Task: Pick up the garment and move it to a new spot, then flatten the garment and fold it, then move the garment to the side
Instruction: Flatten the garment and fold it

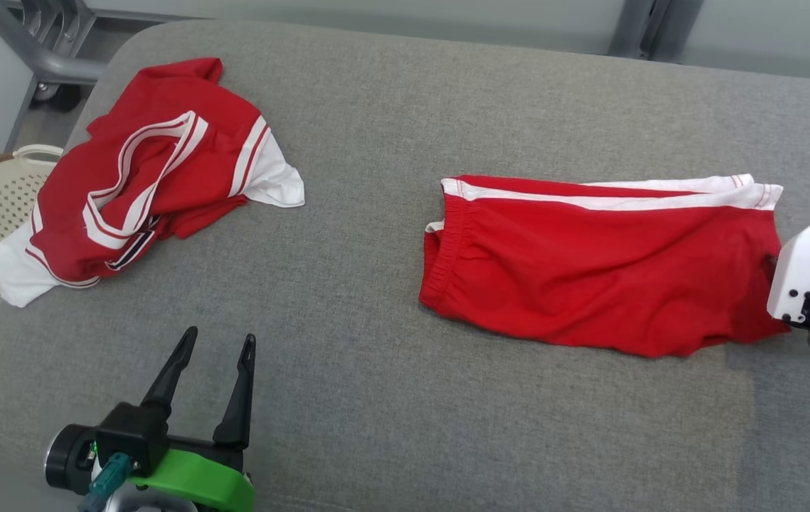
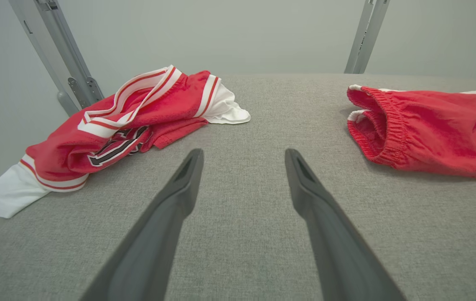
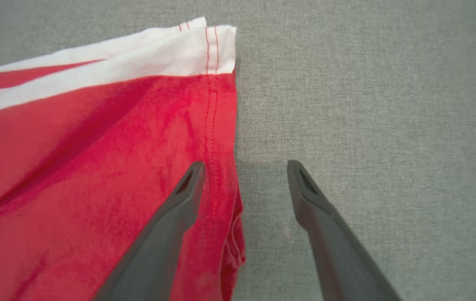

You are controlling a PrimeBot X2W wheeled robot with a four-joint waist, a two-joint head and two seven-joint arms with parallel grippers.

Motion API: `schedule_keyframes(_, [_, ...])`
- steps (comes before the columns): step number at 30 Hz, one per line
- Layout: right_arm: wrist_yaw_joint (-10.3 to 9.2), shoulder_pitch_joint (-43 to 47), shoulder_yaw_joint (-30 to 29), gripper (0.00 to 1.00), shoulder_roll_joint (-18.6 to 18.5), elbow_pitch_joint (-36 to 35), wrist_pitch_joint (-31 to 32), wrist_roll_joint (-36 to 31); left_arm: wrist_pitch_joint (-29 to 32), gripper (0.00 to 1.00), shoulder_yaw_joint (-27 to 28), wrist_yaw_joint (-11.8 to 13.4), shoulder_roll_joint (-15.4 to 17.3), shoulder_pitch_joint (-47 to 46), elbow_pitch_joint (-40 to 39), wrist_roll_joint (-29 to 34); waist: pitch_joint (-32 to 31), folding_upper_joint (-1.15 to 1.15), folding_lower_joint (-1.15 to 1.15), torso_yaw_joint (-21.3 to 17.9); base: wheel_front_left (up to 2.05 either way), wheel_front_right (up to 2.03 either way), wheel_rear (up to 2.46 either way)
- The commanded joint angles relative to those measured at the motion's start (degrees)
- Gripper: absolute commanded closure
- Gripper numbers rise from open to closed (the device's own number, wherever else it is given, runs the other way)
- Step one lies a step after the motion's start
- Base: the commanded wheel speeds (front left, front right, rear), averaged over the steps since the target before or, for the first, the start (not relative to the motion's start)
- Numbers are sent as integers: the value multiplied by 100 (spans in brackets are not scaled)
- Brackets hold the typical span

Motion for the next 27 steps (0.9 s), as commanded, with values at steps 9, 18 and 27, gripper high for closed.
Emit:
schedule_keyframes(9, [2, -142, -174, 0, 159, 427, 24, 61, -97, 0, -43, -41, -9, -201, 140, -27, 348, 0, 0, 296, 0, 0, 0])
schedule_keyframes(18, [1, -121, -37, 100, 154, 608, 45, 36, -135, 0, -64, -26, 22, -210, 222, -47, 331, 0, 0, 308, 0, 0, 0])
schedule_keyframes(27, [-6, -159, -262, 100, -84, 567, -334, -345, -123, 0, -103, 24, 53, -79, 238, -82, 142, 0, 0, 169, 0, 0, 0])
